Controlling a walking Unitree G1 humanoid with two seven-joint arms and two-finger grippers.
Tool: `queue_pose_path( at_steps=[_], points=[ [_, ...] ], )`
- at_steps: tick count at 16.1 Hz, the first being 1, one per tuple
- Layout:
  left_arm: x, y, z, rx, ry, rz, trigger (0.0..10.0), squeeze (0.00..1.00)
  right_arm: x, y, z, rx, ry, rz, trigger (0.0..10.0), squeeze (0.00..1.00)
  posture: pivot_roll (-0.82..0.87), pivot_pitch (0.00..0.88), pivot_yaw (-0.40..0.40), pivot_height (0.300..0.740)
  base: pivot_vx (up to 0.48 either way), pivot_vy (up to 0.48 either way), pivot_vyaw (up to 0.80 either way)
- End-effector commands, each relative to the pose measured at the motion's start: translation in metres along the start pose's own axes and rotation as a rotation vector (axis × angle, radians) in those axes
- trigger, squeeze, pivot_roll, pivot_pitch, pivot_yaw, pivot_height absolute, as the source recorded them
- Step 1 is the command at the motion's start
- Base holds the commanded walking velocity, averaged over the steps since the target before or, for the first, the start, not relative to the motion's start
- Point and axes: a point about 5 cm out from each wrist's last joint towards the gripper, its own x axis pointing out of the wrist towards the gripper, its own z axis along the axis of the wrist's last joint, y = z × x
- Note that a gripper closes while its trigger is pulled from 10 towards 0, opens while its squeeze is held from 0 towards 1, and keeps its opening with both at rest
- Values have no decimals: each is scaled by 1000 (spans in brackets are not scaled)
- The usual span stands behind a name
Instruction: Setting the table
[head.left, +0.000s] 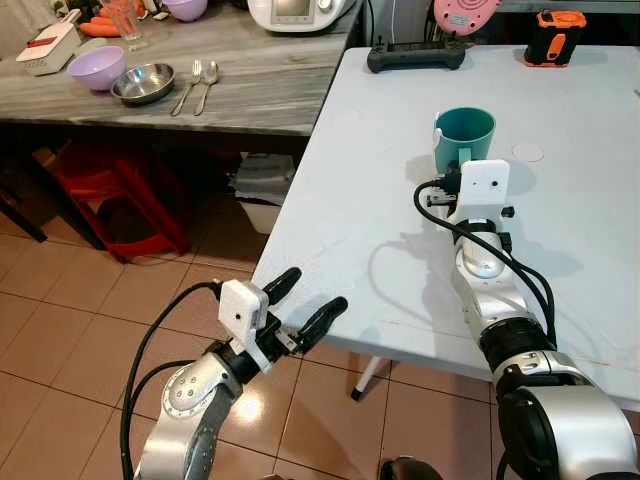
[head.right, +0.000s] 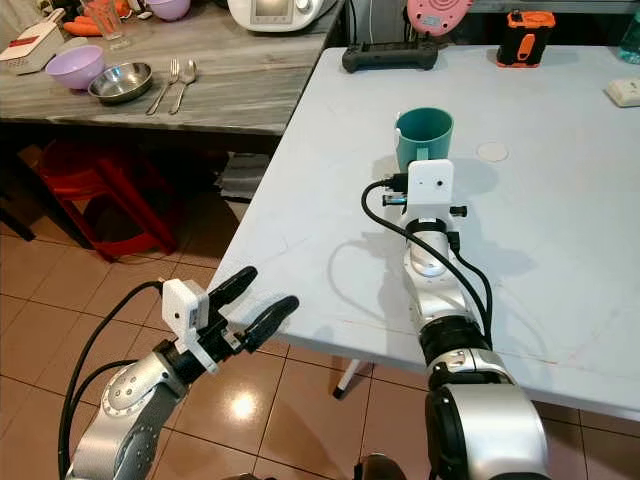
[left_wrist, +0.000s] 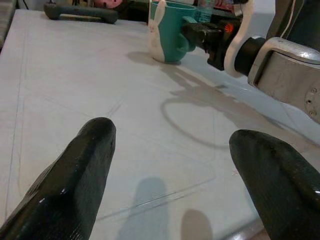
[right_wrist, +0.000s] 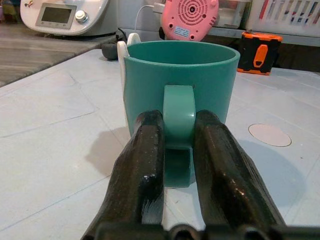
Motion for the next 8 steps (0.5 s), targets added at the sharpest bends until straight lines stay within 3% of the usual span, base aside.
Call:
queue_pose_path(
  at_steps=[1,7,8],
  points=[
    [-3,4,4,3,-7,19,10000,0,1,3,1,8,1,5,0,0,-54,127,130,740,0,0,0],
    [2,12,5,23,-25,80,10000,0,-13,-1,-12,91,41,9,0,0,-61,101,113,740,0,0,0],
    [1,28,3,67,-13,203,10000,0,-26,-3,-16,58,23,44,4784,0,-67,85,109,740,0,0,0]
  ],
)
